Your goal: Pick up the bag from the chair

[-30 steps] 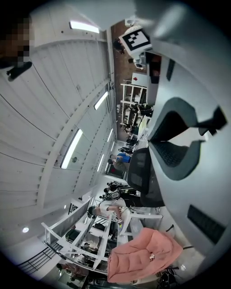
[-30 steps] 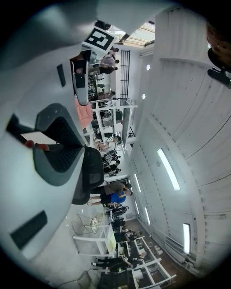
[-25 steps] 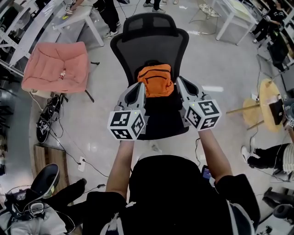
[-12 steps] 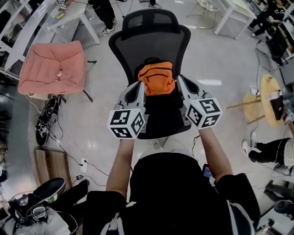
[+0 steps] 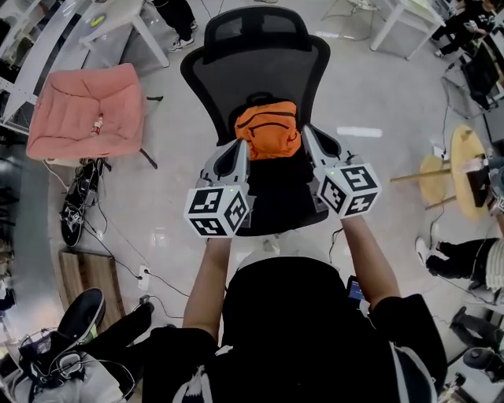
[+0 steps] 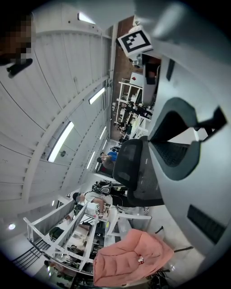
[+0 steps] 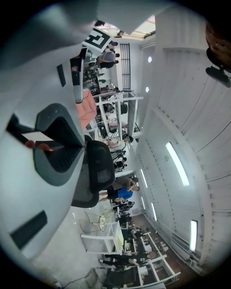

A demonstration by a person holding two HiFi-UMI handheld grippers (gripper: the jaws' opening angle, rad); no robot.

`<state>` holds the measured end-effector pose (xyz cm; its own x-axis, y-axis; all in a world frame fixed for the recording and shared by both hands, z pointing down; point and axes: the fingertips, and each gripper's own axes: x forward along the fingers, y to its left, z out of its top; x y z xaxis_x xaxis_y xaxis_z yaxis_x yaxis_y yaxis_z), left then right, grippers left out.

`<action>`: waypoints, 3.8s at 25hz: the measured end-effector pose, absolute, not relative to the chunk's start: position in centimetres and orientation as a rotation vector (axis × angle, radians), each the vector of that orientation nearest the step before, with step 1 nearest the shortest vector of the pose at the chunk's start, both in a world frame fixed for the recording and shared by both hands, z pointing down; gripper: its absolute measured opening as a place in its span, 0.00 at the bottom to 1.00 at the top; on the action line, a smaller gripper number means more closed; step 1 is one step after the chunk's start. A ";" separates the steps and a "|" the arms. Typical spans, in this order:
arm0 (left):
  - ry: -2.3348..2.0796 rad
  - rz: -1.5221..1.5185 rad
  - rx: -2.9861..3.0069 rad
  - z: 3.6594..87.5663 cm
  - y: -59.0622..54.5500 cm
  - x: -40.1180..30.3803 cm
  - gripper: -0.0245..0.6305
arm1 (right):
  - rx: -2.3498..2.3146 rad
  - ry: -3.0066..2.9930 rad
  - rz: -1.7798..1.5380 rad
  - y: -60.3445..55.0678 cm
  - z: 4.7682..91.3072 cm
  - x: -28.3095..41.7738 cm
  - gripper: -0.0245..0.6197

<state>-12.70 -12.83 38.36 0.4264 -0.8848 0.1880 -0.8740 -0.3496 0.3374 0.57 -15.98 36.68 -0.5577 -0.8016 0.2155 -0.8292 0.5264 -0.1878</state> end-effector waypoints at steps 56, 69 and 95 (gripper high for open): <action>-1.456 0.322 1.995 61.8 -29.6 -13.0 0.11 | 1.129 -2.409 0.801 -32.6 59.8 0.0 0.04; -1.360 0.420 2.035 66.2 -31.9 -13.1 0.30 | 1.074 -2.352 0.862 -32.9 63.7 -0.8 0.04; -1.167 0.902 2.296 73.1 -36.3 -9.7 0.46 | 1.033 -2.318 0.945 -32.7 67.4 -0.5 0.04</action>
<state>-9.66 -36.30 73.13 0.4402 -0.5566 0.7046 -0.8219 -0.5657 0.0666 -0.50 -32.75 67.36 -0.6299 -0.4763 0.6135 -0.7695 0.4901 -0.4095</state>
